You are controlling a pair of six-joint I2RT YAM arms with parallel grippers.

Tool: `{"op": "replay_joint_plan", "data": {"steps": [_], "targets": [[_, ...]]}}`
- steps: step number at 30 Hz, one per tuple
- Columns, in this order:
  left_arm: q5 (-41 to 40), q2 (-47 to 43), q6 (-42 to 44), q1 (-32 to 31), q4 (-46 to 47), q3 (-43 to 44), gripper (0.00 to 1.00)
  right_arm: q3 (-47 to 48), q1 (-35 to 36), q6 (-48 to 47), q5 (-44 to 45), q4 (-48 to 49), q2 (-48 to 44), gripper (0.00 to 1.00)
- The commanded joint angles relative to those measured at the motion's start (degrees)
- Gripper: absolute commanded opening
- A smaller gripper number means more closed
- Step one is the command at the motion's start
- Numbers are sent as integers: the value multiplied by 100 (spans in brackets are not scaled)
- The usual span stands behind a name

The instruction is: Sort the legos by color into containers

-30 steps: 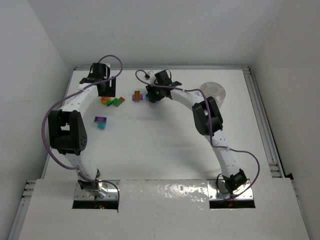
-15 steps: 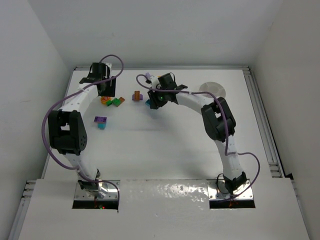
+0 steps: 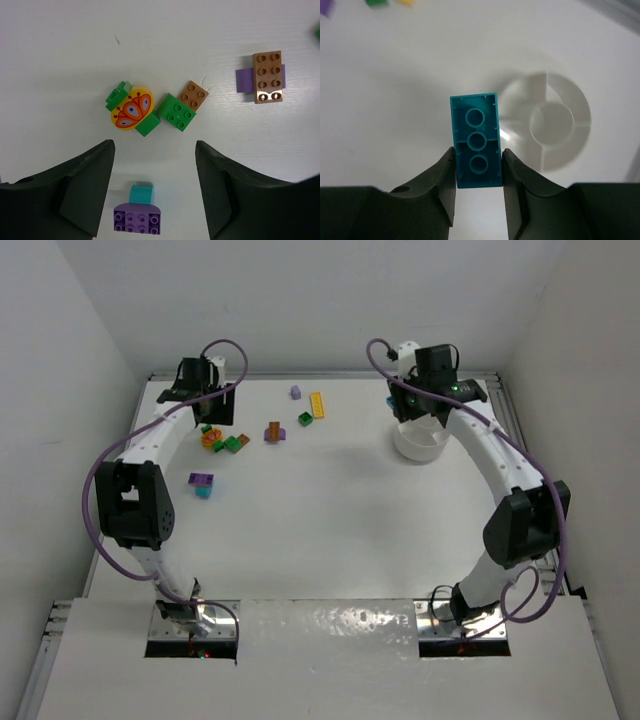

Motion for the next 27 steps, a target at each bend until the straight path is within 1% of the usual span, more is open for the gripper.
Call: {"op": "replay_joint_plan", "data": {"steps": [1,4,5,6,7,8,9,13,15,17,20,27], "targets": [[78,-2,-17,79,216,260,63,210,-5,-569,498,-1152,124,0],[60,7,-8,79,277,233,63,591,-49,-395,698,-1604,318,0],[51,7,-17,70,295,216,63,479,-67,-385,1082,-1527,292,0],[51,-11,-26,70,303,207,63,303,-85,-420,1277,-1361,222,0],[43,-2,-35,70,312,207,63,-194,-85,-638,1436,-1133,135,0],[43,-11,-43,79,321,198,63,-486,-93,-805,1542,-591,-66,0],[43,-11,-26,70,330,189,63,-1020,-128,-1111,1630,-299,-173,0],[-19,-37,9,70,374,128,64,-1849,-251,-1596,1727,1054,-437,0],[-63,-29,1,70,383,101,64,-2079,-313,-1772,1701,1390,-420,0],[-54,-11,-8,70,391,75,64,-2089,-313,-1870,1640,1550,-263,0],[-63,-37,-17,70,409,75,64,-1914,-331,-1800,1859,1585,-43,0],[-186,-81,44,70,391,14,64,-1685,-331,-1774,1552,1524,19,0]]}}
